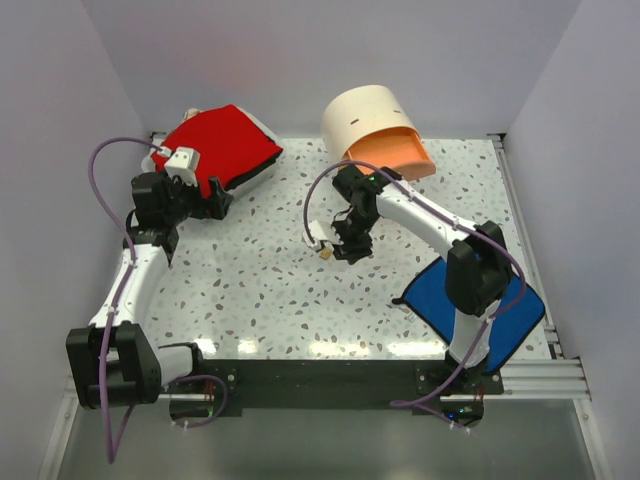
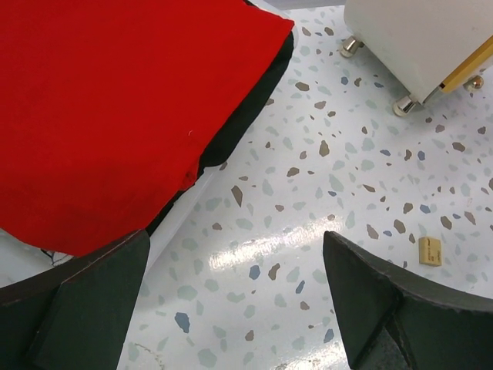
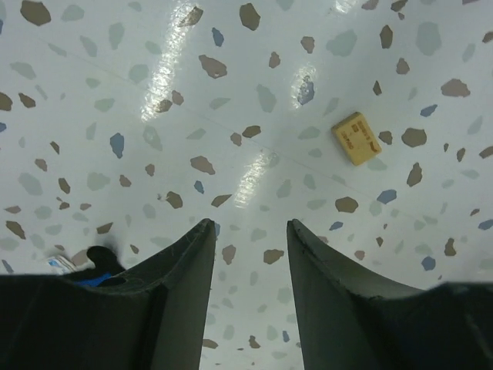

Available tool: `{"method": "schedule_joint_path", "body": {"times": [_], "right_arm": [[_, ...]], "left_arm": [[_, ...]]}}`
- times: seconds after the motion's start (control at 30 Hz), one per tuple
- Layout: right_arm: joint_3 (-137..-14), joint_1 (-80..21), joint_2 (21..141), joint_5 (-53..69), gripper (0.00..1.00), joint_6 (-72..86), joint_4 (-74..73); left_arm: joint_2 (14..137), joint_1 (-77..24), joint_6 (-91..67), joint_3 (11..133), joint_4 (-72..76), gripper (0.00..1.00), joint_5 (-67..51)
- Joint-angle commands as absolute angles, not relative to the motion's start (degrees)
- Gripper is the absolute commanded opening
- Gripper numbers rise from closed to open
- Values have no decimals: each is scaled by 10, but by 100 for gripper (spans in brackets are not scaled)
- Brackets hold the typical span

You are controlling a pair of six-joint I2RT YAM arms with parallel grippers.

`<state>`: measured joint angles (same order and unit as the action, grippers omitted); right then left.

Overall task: Sort the stationery into containers
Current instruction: Pick up the stationery from the center of the board.

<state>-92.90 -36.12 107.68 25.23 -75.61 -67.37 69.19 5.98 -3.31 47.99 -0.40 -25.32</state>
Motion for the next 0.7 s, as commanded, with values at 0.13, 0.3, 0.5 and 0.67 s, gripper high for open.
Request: {"method": "schedule_joint_path", "body": {"times": [0.13,0.3,0.5,0.67], "right_arm": [[-927,-393,1113,250,40,-917,-628],[-971,-400,1174,243,38,-939,-627],[-994,-403,1215,230,40,-973,-616],[-1004,-403,1223,229,38,-989,-614]], "left_arm": [[659,76,-3,475,-37,99,-241],[657,83,28,486,-65,99,-231],[660,95,24,485,-67,99,-236],[664,101,23,482,-65,99,-237]]}}
